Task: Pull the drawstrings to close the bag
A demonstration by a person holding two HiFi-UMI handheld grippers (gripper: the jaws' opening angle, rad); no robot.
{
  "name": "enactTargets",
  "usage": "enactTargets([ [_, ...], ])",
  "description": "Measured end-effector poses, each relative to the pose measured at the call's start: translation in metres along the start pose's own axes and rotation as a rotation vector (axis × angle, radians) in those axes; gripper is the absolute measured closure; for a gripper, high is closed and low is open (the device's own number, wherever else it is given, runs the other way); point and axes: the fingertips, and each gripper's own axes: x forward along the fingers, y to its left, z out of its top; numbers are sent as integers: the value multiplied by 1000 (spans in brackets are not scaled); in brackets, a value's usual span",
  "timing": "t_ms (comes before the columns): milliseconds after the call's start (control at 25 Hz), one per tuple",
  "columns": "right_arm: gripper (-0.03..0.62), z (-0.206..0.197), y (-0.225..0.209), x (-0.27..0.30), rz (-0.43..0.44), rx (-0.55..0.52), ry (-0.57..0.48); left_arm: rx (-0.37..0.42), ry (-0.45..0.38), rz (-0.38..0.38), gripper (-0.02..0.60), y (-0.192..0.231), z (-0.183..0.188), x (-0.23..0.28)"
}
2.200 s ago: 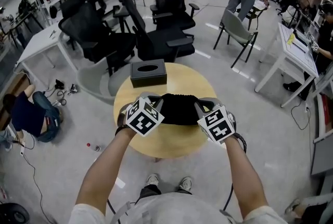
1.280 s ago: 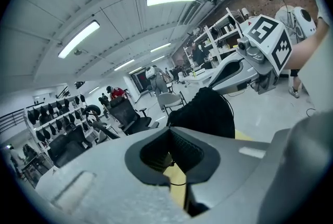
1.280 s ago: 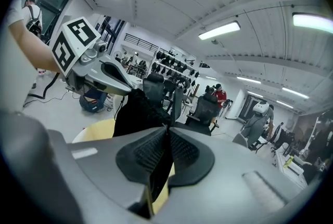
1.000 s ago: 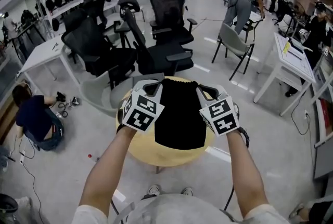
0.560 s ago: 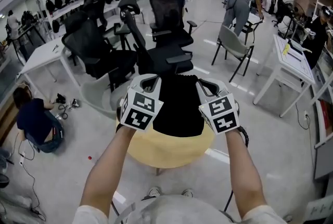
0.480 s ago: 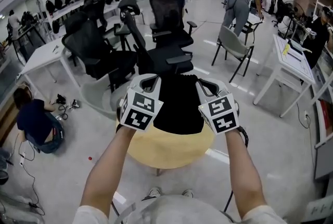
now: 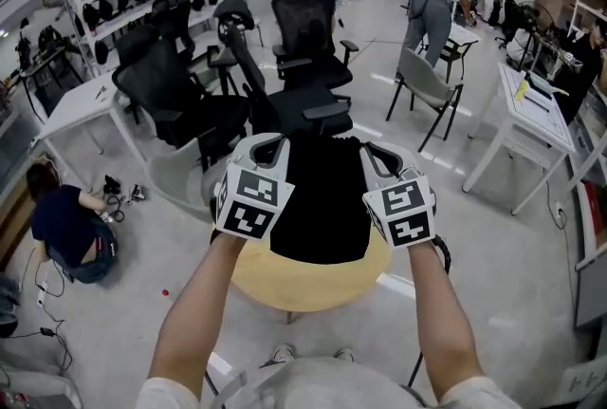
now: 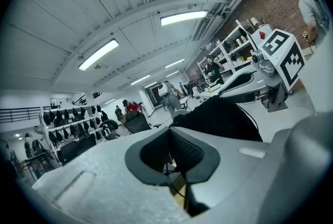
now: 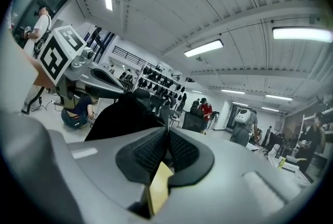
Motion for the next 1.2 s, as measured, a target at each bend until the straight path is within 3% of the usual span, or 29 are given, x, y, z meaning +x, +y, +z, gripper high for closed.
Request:
enactTargets([
  [320, 576, 2, -19, -5, -87, 42, -5, -18, 6, 34, 579, 5, 2, 0],
  [1200, 577, -21, -50, -12, -188, 93, 33, -121, 43, 119, 579, 37, -25, -6],
])
